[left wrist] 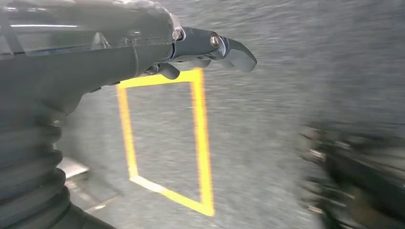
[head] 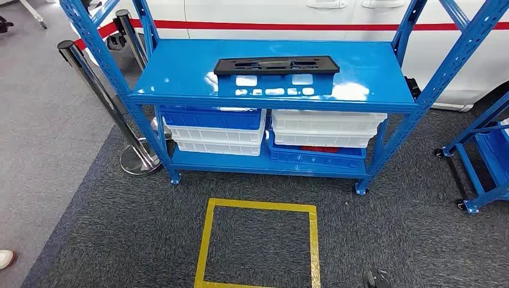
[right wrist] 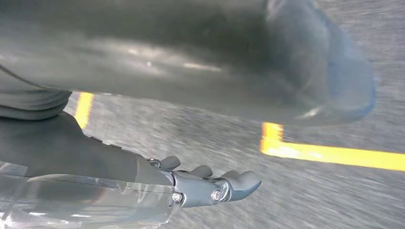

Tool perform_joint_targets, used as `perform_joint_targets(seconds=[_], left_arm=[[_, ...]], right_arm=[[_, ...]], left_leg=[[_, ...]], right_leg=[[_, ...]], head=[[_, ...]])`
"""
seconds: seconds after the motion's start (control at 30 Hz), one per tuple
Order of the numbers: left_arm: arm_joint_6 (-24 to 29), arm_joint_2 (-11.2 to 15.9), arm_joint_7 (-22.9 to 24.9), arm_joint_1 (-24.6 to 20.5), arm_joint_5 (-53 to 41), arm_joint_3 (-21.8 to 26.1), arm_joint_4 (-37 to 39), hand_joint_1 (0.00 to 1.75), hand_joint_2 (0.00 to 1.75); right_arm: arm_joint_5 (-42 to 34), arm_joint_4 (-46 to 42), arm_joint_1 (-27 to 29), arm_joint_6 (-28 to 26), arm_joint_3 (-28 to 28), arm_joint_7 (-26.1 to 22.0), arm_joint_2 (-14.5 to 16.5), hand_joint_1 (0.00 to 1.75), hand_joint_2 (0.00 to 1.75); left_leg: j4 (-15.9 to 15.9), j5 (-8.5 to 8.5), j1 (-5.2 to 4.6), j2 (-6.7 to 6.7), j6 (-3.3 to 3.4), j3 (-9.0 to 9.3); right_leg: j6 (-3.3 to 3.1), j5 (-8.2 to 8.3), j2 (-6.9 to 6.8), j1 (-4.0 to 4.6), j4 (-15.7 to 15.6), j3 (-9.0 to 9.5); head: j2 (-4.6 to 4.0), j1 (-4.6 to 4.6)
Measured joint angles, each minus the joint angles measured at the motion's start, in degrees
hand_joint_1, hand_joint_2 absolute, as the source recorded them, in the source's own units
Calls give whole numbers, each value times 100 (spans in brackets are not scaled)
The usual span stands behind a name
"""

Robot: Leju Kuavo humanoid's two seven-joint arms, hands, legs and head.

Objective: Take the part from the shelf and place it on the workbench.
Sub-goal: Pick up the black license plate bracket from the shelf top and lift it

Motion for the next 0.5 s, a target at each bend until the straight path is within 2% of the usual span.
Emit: perform_joint_targets(seconds=[0.03, 0.07, 0.1, 0.2, 0.27, 0.33, 0.37, 0.4, 0.43, 0.5], left_arm=[[0, -1, -4, -79, 0, 0, -68, 0, 116], [0, -2, -5, -156, 0, 0, -141, 0, 131], [0, -3, -9, -311, 0, 0, -290, 0, 175], [0, -10, -11, -802, 0, 0, -834, 0, 175], [-1, -14, -13, -1128, 0, 1, -1237, 0, 175], [-2, -13, -13, -1416, -5, 4, -1599, 0, 175], [-1, -13, -13, -1526, -25, 18, -1723, 0, 175], [4, -14, -13, -1611, -67, 45, -1810, 0, 175], [11, -17, -13, -1670, -133, 87, -1857, 0, 175], [43, -31, -14, -1724, -318, 196, -1893, 0, 175]], right_arm=[[0, 73, 75, 1, 0, 2, 3, 0, 0], [0, 149, 153, 1, 0, 4, 4, 0, 0], [0, 304, 304, 2, 0, 7, 8, 0, 44], [0, 852, 807, 3, 2, 11, 14, 0, 175], [0, 1246, 1135, 3, 7, 13, 12, 0, 175], [4, 1627, 1397, -1, 8, 14, 1, 0, 175], [19, 1777, 1486, -5, -3, 14, -5, 0, 175], [54, 1889, 1550, -11, -30, 14, -8, 0, 175], [113, 1961, 1582, -22, -69, 13, -8, 0, 175], [291, 2050, 1584, -55, -185, 8, -5, 0, 175]], left_leg=[[-40, 11, -12, 6, 13, 16], [-55, 16, -20, 6, 22, 20], [-107, 22, -38, 7, 44, 41], [-173, 81, -16, -11, 126, 46], [-222, 117, 8, -30, 175, 56], [-219, 119, 0, -41, 195, 41], [-213, 117, -2, -44, 197, 37], [-205, 112, -2, -42, 196, 36], [-194, 104, 0, -33, 189, 39], [-160, 74, 1, 0, 152, 45]], right_leg=[[12, -5, -12, 4, 1, -2], [24, -5, -20, 4, 1, -4], [49, -6, -36, 5, -3, -6], [131, -57, -64, 0, 57, -13], [178, -343, -71, -7, 495, -221], [212, -703, -74, -19, 1227, -595], [225, -776, -75, -27, 1482, -728], [234, -738, -78, -35, 1553, -773], [236, -590, -84, -42, 1392, -701], [222, -201, -104, -52, 647, -338]], head=[[0, 0], [0, 1], [0, 1], [0, 2], [0, 3], [0, 3], [0, 3], [0, 3], [0, 3], [0, 3]])
